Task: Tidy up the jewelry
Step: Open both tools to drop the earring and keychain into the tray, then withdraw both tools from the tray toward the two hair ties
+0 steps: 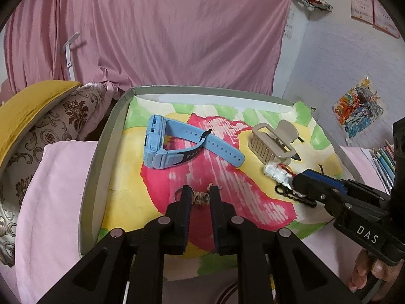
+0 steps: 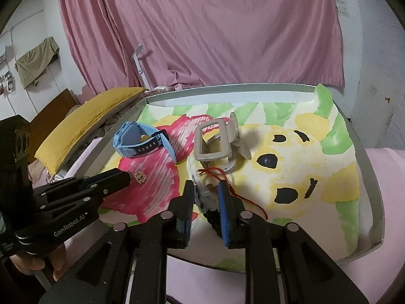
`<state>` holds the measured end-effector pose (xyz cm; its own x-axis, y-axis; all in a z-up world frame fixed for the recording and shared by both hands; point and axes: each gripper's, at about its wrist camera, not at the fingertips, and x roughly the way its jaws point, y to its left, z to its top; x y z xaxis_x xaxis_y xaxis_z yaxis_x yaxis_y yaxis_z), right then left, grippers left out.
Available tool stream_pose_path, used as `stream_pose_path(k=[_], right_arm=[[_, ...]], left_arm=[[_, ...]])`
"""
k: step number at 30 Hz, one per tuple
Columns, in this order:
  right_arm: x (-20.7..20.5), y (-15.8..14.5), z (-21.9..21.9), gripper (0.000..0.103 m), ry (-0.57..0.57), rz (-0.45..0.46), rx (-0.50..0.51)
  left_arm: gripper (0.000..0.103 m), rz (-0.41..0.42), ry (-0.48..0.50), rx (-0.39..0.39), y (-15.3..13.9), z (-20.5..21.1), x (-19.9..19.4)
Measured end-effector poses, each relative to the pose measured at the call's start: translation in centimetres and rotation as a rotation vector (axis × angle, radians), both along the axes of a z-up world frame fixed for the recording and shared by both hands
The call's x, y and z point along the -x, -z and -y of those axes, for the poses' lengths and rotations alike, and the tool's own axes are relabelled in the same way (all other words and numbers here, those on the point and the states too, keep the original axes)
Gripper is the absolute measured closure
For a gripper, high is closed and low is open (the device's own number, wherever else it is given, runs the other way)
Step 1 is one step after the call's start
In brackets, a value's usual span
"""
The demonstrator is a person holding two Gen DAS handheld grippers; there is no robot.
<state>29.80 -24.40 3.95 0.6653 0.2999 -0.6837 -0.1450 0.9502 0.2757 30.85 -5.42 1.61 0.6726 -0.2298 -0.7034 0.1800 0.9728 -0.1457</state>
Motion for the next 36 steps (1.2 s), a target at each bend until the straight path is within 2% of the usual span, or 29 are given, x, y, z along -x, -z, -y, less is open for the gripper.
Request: stream_pose_path(k=[2, 6, 9, 11, 15, 17, 20, 21, 23, 24, 30, 36], right_arm=[[0.3, -0.1, 0.2, 0.074, 0.004, 0.008, -0.003], [1.2, -0.7, 0.3, 0.066, 0.015, 0.060, 0.002], [2.1, -1.5, 0.6, 0.057, 0.032, 0.120, 0.000], [2.9, -2.1, 0.9, 0.046, 0.054, 0.171, -0.007], [4.7, -3.3, 1.7, 0.033, 0.097, 0.254, -0.033], [5.7, -3.9, 2.2, 0.020, 0.114, 0.295, -0.046], [7.6, -5.0, 2.5, 0.015, 0.129, 0.360, -0.061], [8.1, -5.3, 2.6, 0.015, 0.132, 0.376, -0.064], [9.2, -5.7, 2.7, 0.004, 0.131, 0.404, -0.075], [9.7, -5.9, 2.7, 0.003, 0.130, 0.417, -0.081], [13.4, -7.1, 2.5, 0.002, 0.104, 0.471, -0.064], [16.0, -7.1, 2.4, 0.002, 0.067, 0.465, -0.009]], left_arm=[[0.082, 0.012, -0.001, 0.012, -0.1, -0.2, 0.2], [0.076, 0.048, -0.007, 0.033, -0.7, -0.7, 0.7], [0.064, 0.088, -0.022, 0.053, -1.3, -1.3, 1.4], [0.048, 0.123, -0.041, 0.071, -1.9, -1.8, 2.0], [0.028, 0.201, -0.075, 0.114, -3.1, -2.9, 3.6], [0.015, 0.238, -0.091, 0.123, -3.7, -3.3, 4.7], [0.006, 0.286, -0.104, 0.133, -4.4, -3.8, 6.4], [0.005, 0.303, -0.106, 0.134, -4.6, -3.9, 7.1], [0.002, 0.325, -0.109, 0.132, -4.9, -4.1, 8.2], [0.001, 0.337, -0.110, 0.128, -5.1, -4.2, 8.9], [0.000, 0.387, -0.099, 0.107, -5.8, -4.3, 12.1], [0.000, 0.396, -0.087, 0.088, -5.6, -4.3, 14.6]])
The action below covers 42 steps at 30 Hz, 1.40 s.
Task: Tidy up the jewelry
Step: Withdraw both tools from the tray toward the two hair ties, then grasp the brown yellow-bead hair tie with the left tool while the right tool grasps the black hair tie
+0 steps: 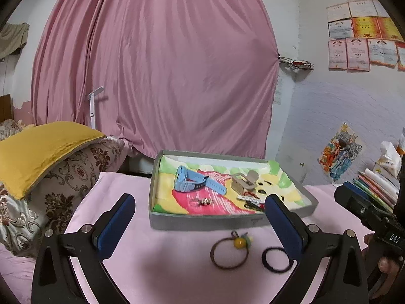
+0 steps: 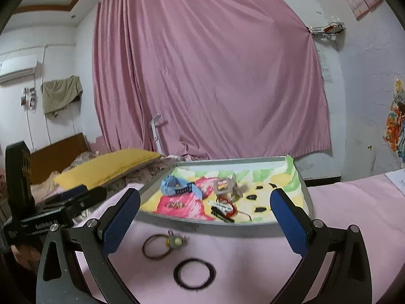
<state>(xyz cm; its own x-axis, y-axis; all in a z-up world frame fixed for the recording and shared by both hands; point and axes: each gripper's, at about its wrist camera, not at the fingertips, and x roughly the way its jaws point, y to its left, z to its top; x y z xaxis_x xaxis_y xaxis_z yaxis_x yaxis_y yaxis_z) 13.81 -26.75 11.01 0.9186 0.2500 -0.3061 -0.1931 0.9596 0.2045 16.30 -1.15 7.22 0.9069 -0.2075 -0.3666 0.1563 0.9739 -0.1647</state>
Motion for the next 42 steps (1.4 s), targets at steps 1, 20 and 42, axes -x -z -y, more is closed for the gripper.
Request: stream_pose_path(k=[1, 20, 42], right_arm=[[0.3, 0.0, 0.0, 0.002, 0.001, -0.004, 0.010], [-2.0, 4.8, 0.0, 0.008, -0.113, -0.356, 0.121], [-6.8, 7.3, -2.8, 0.067, -0.236, -0.538, 0.273]], left_arm=[[0.000, -0.003, 0.001, -0.006, 0.2, 0.1, 0.3], [0.031, -0.304, 0.121, -0.037, 4.5, 1.1, -2.0], [0.072, -0.493, 0.216, -0.176, 6.5, 4.5, -7.6]])
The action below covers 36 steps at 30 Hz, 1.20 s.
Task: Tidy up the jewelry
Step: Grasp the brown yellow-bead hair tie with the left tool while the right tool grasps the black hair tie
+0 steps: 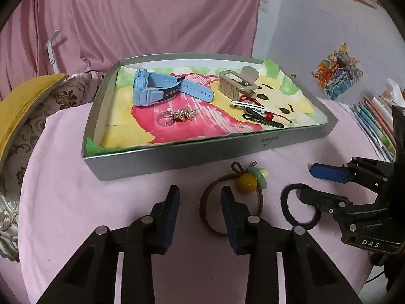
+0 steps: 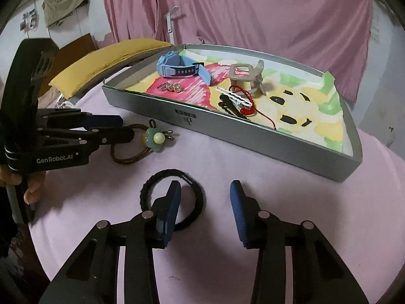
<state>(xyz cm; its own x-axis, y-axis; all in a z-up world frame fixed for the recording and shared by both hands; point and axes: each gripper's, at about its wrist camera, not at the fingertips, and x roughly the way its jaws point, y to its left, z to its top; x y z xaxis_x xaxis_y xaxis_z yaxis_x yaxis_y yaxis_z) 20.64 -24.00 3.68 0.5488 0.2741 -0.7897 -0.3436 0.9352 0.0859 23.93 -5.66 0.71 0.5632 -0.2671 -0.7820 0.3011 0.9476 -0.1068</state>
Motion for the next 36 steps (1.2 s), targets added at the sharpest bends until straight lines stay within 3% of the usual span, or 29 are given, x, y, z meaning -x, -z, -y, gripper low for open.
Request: stream_pose_path(k=[6, 8, 16, 20, 28, 36], right_arm=[[0.3, -0.2, -0.4, 0.068, -0.015, 0.013, 0.038], [0.4, -0.2, -0.3, 0.075, -0.022, 0.015, 0.039], [1.0, -0.2, -0.3, 0.083, -0.045, 0.020, 0.037], [1.4, -0.3, -0.6, 0.097, -0.071, 0.023, 0.038], [2.5, -0.3, -0.1, 0.098, -0.068, 0.015, -0.004], [3.2, -1.3, 1.5, 0.098, -0.020, 0.070, -0.062]], left_arm=[[0.083, 0.016, 0.029, -0.054, 0.1, 1.1, 0.4], [0.088, 0.015, 0.034, -0.059, 0.0, 1.3, 0.3], [0.099, 0.022, 0.046, -0.077, 0.0, 1.5, 0.6], [0.100, 0.026, 0.050, -0.067, 0.1, 1.7, 1.1], [0.100, 0.077, 0.021, -0.026, -0.9, 1.5, 3.2], [0.100, 0.142, 0.034, -0.022, -2.5, 2.0, 4.3]])
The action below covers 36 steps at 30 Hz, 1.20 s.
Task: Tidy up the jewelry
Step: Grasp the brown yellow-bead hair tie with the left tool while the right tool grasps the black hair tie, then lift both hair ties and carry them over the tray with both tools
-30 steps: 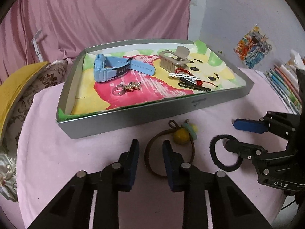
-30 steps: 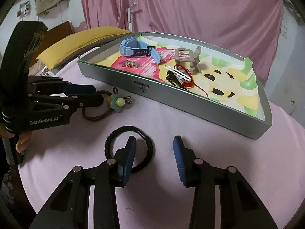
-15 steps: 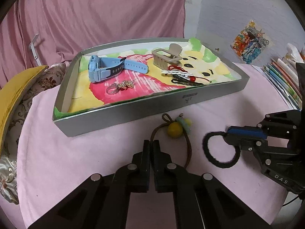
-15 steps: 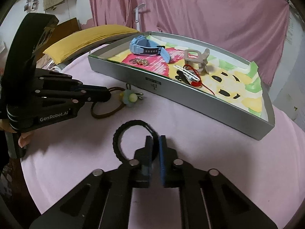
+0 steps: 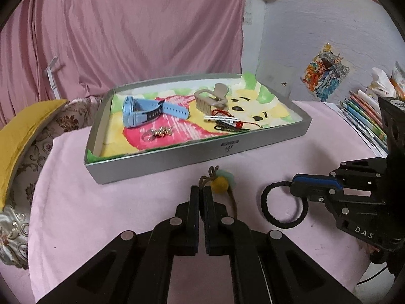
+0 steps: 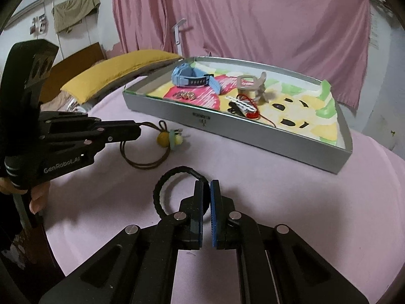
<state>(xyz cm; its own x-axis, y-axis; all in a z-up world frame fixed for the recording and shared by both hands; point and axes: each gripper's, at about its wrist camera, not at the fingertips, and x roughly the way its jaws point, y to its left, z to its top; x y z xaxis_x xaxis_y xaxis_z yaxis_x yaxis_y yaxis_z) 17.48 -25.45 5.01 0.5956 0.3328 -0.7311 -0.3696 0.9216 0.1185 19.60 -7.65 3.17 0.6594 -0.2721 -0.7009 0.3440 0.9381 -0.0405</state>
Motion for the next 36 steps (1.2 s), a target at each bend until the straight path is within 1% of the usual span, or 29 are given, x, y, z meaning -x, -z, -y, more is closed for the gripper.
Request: stream_pose_path(k=[8, 16, 20, 22, 25, 27, 31, 32, 34, 36], right_arm=[[0.7, -1.2, 0.7, 0.098, 0.019, 0.056, -0.046], [1.0, -1.7, 0.8, 0.098, 0.027, 0.084, -0.067], [1.1, -2.3, 1.0, 0.098, 0.044, 0.117, -0.081], [1.0, -3.0, 1.1, 0.098, 0.061, 0.151, -0.090], [0.8, -4.4, 1.5, 0.098, 0.101, 0.225, -0.110], [0.5, -5.5, 1.9, 0.098, 0.137, 0.280, -0.141], [-0.4, -7.1, 2.3, 0.098, 0.213, 0.389, -0.198], [-0.6, -7.3, 2.4, 0.098, 0.226, 0.410, -0.211], [-1.1, -7.7, 2.2, 0.098, 0.240, 0.455, -0.234], [-1.8, -7.8, 1.8, 0.098, 0.256, 0.501, -0.233]], left_arm=[[0.100, 0.049, 0.001, 0.008, -1.0, -0.2, 0.6], [0.100, 0.119, 0.004, -0.001, -2.1, 0.0, 1.4], [0.100, 0.152, 0.001, 0.010, -3.0, 0.0, 1.4], [0.100, 0.176, -0.009, 0.021, -3.5, 0.0, 1.3], [0.100, 0.231, -0.030, 0.065, -4.5, -0.2, 0.9], [0.100, 0.294, -0.048, 0.105, -5.3, -0.4, 0.8], [0.100, 0.378, -0.093, 0.147, -6.3, -0.5, -0.2], [0.100, 0.393, -0.101, 0.154, -6.4, -0.5, -0.5], [0.100, 0.448, -0.133, 0.164, -6.5, -0.7, -1.0], [0.100, 0.494, -0.158, 0.169, -6.5, -0.7, -1.5]])
